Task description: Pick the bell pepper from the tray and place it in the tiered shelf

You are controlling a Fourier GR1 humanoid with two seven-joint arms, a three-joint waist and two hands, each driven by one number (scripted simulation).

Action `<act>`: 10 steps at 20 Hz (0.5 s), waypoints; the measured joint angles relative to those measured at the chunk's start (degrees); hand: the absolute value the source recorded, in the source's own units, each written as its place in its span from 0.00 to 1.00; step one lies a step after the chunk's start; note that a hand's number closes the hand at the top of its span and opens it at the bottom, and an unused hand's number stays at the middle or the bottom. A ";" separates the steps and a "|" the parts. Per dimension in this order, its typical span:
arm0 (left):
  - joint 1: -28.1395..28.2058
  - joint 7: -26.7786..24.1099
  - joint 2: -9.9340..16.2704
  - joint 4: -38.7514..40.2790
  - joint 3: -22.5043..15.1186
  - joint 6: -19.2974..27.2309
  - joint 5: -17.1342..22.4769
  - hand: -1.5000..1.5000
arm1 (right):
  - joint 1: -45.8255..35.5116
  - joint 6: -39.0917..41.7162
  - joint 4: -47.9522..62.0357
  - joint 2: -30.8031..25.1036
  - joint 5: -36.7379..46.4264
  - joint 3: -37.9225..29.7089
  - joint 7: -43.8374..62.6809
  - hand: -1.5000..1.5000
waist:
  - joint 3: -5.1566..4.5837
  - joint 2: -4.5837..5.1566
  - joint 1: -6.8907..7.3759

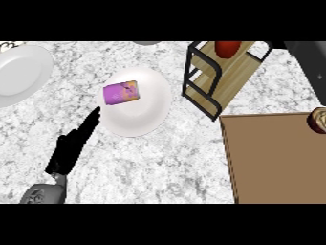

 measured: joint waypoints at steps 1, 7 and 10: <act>0.10 -0.12 -0.07 -0.10 -0.09 0.04 -0.06 0.50 | -0.03 -1.29 -0.40 -0.67 -1.05 -1.06 0.51 0.00 | 0.00 0.01 0.00; 0.88 -0.80 0.04 -0.78 0.10 0.26 -0.10 0.50 | 2.14 -8.74 -2.86 -7.45 -5.39 -5.81 2.16 0.00 | 0.02 0.18 -0.10; 0.96 -0.34 -0.38 -1.21 -0.22 0.64 -0.36 0.50 | 3.87 -9.77 -3.25 -12.37 -6.17 -6.89 4.19 0.00 | 0.09 0.42 -0.22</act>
